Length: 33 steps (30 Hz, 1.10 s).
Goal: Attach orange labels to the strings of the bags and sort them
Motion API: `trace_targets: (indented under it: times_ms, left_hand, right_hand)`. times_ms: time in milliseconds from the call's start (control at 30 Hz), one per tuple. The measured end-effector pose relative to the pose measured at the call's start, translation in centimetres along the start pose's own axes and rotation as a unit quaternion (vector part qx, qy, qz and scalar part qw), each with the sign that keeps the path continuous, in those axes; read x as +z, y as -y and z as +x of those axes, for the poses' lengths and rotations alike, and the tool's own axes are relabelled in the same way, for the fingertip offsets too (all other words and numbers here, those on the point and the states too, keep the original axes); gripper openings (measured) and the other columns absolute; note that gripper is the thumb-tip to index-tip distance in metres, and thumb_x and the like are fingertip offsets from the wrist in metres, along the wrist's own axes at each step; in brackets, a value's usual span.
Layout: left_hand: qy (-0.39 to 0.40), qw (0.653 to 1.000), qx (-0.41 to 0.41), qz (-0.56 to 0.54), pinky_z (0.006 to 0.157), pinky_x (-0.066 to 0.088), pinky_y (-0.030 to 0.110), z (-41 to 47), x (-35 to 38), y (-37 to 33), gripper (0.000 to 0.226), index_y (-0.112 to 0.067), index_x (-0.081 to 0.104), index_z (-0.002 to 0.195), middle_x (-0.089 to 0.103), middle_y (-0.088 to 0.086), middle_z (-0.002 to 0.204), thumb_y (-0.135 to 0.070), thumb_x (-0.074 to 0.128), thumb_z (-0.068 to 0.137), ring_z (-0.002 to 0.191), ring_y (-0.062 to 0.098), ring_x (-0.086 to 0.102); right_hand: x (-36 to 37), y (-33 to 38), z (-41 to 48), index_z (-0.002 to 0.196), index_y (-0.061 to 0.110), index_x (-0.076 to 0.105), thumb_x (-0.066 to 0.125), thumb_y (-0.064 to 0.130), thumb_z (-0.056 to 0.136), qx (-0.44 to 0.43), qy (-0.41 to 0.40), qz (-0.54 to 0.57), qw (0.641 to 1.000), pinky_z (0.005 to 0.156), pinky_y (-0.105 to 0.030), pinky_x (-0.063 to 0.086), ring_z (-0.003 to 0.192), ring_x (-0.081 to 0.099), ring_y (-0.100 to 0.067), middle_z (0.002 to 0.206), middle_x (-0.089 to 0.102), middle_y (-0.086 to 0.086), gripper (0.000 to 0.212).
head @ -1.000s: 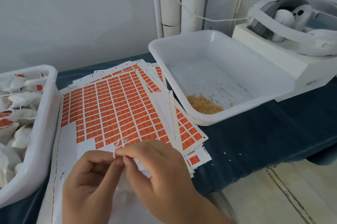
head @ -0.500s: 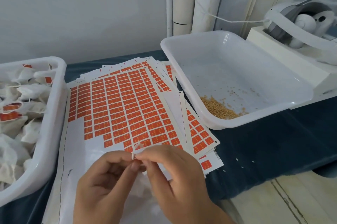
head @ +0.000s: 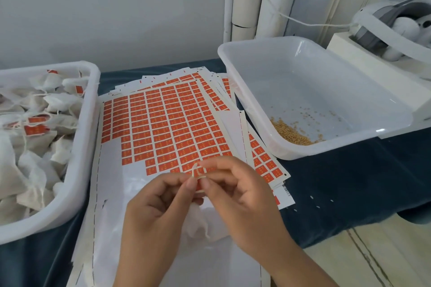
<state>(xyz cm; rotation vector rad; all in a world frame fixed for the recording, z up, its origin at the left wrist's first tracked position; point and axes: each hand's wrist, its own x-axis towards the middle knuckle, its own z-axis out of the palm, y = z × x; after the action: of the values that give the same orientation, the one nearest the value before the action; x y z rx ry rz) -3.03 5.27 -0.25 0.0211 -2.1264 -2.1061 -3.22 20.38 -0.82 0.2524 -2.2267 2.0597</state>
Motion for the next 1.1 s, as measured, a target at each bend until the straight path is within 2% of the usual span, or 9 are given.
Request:
trace_targets:
  times_ms: [167, 267, 367, 500, 600, 700, 900, 1000, 1100]
  left_hand:
    - [0.001, 1.0, -0.017, 0.025, 0.067, 0.057, 0.012, 0.3, 0.2, 0.6, 0.014, -0.043, 0.078, 0.09, 0.08, -0.008, 0.082, -0.046, 0.065, 0.084, 0.076, 0.013, 0.078]
    - [0.001, 1.0, -0.029, -0.001, 0.07, 0.057, 0.013, 0.2, 0.0, 0.9, 0.021, -0.045, 0.075, 0.097, 0.081, -0.006, 0.085, -0.055, 0.064, 0.083, 0.081, 0.013, 0.079]
    - [0.046, 0.998, -0.042, 0.014, 0.073, 0.06, 0.018, 0.1, -0.5, 1.1, 0.031, -0.053, 0.066, 0.108, 0.081, -0.006, 0.089, -0.063, 0.065, 0.08, 0.082, 0.011, 0.078]
    - [0.087, 0.991, -0.039, 0.097, 0.064, 0.058, 0.026, 0.0, -0.9, 1.5, 0.033, -0.05, 0.071, 0.103, 0.074, -0.007, 0.083, -0.07, 0.06, 0.078, 0.073, 0.018, 0.067]
    - [0.097, 0.987, -0.016, 0.124, 0.065, 0.055, 0.022, 0.0, -0.8, 1.2, 0.032, -0.051, 0.072, 0.097, 0.073, -0.011, 0.082, -0.071, 0.052, 0.082, 0.074, 0.015, 0.065]
    - [0.081, 0.989, 0.005, 0.127, 0.065, 0.052, 0.016, 0.2, -0.7, 0.5, 0.03, -0.046, 0.073, 0.092, 0.072, -0.017, 0.08, -0.068, 0.054, 0.083, 0.075, 0.009, 0.067]
    - [0.069, 0.991, 0.003, 0.118, 0.082, 0.047, 0.005, 1.0, -0.6, 0.2, 0.026, -0.039, 0.073, 0.096, 0.074, -0.024, 0.096, -0.056, 0.055, 0.088, 0.103, -0.001, 0.067]
    - [0.073, 0.99, 0.0, 0.119, 0.082, 0.048, 0.004, 1.1, -0.5, 0.5, 0.022, -0.04, 0.072, 0.097, 0.073, -0.025, 0.096, -0.052, 0.054, 0.093, 0.103, -0.002, 0.066]
    - [0.078, 0.988, 0.0, 0.132, 0.074, 0.047, 0.004, 1.4, -0.6, 0.9, 0.017, -0.037, 0.067, 0.093, 0.07, -0.025, 0.089, -0.037, 0.054, 0.105, 0.093, -0.004, 0.066]
  right_hand:
    - [0.0, -0.1, 0.3, 0.116, 0.041, 0.069, 0.066, 0.017, 0.101, 0.028, 0.008, 0.02, 0.999, 0.09, -0.031, 0.063, 0.102, 0.077, -0.014, 0.105, 0.08, 0.01, 0.029]
    - [-0.1, -0.1, 0.3, 0.114, 0.037, 0.072, 0.068, 0.013, 0.1, 0.028, -0.006, 0.031, 0.999, 0.086, -0.024, 0.061, 0.103, 0.077, -0.013, 0.107, 0.079, 0.012, 0.028]
    - [-0.2, 0.0, 0.3, 0.111, 0.04, 0.073, 0.068, 0.014, 0.1, 0.027, -0.031, 0.045, 0.998, 0.083, -0.019, 0.06, 0.104, 0.076, -0.009, 0.108, 0.079, 0.014, 0.028]
    - [-0.2, 0.0, 0.4, 0.107, 0.044, 0.074, 0.068, 0.013, 0.1, 0.028, -0.053, 0.049, 0.997, 0.081, -0.021, 0.061, 0.1, 0.076, -0.011, 0.103, 0.079, 0.011, 0.032]
    - [0.1, -0.2, 0.4, 0.104, 0.045, 0.074, 0.068, 0.008, 0.099, 0.026, -0.048, 0.036, 0.998, 0.078, -0.018, 0.06, 0.098, 0.076, -0.011, 0.099, 0.078, 0.011, 0.038]
    - [0.3, 0.1, 0.3, 0.105, 0.042, 0.074, 0.07, 0.014, 0.096, 0.019, -0.034, 0.037, 0.999, 0.08, -0.02, 0.061, 0.099, 0.076, -0.015, 0.101, 0.078, 0.009, 0.03]
    - [0.4, 0.0, 0.3, 0.112, 0.035, 0.074, 0.069, 0.024, 0.1, 0.017, -0.061, 0.009, 0.998, 0.076, -0.02, 0.061, 0.092, 0.078, -0.014, 0.105, 0.079, 0.011, 0.017]
    - [0.4, -0.1, 0.3, 0.109, 0.042, 0.073, 0.069, 0.027, 0.099, 0.013, -0.064, 0.011, 0.998, 0.073, -0.016, 0.06, 0.09, 0.078, -0.013, 0.103, 0.079, 0.013, 0.018]
    - [0.5, -0.1, 0.4, 0.109, 0.045, 0.072, 0.068, 0.035, 0.097, 0.009, -0.071, 0.005, 0.997, 0.073, -0.017, 0.06, 0.09, 0.078, -0.013, 0.104, 0.078, 0.014, 0.017]
